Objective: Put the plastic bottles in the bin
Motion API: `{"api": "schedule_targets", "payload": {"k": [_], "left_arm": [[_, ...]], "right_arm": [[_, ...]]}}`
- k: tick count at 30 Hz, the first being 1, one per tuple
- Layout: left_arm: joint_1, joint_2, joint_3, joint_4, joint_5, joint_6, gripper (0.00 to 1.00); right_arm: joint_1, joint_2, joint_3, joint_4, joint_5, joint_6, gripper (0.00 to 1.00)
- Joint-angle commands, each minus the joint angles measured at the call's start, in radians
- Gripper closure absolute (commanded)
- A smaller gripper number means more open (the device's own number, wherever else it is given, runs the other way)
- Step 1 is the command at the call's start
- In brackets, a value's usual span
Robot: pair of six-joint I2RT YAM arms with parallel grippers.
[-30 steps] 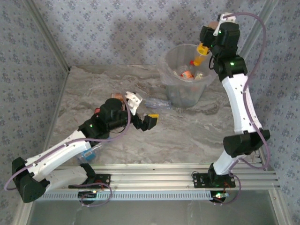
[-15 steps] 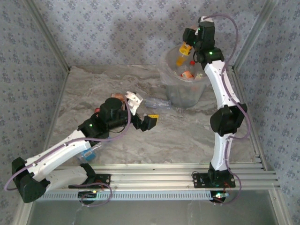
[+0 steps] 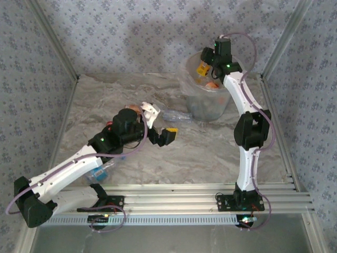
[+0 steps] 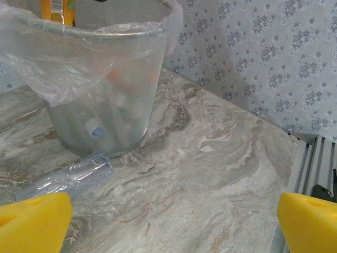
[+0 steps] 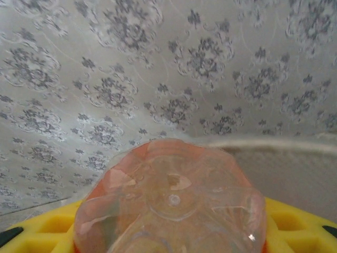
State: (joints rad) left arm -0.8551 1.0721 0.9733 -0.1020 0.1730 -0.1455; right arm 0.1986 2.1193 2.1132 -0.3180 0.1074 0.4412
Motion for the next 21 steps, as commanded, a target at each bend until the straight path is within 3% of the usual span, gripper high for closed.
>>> {"api": "schedule_targets", "payload": {"k": [1, 6, 14, 21], "left_arm": [[0.010, 0.015, 0.053, -0.001, 0.030, 0.015, 0.00], [0.013, 0.015, 0.054, -0.005, 0.033, 0.015, 0.00], [0.015, 0.012, 0.056, -0.008, 0.030, 0.015, 0.00], [0.030, 0.007, 0.065, -0.029, 0.017, 0.012, 0.00]], "right_arm": [[-0.012, -0.061, -0.047, -0.014, -0.035, 0.043, 0.47], [-0.016, -0.058, -0.055, -0.032, -0.066, 0.048, 0.44], [-0.019, -0.113, -0.019, -0.059, -0.080, 0.028, 0.18], [-0.029, -0.217, -0.036, -0.111, -0.096, -0.007, 0.11]]}}
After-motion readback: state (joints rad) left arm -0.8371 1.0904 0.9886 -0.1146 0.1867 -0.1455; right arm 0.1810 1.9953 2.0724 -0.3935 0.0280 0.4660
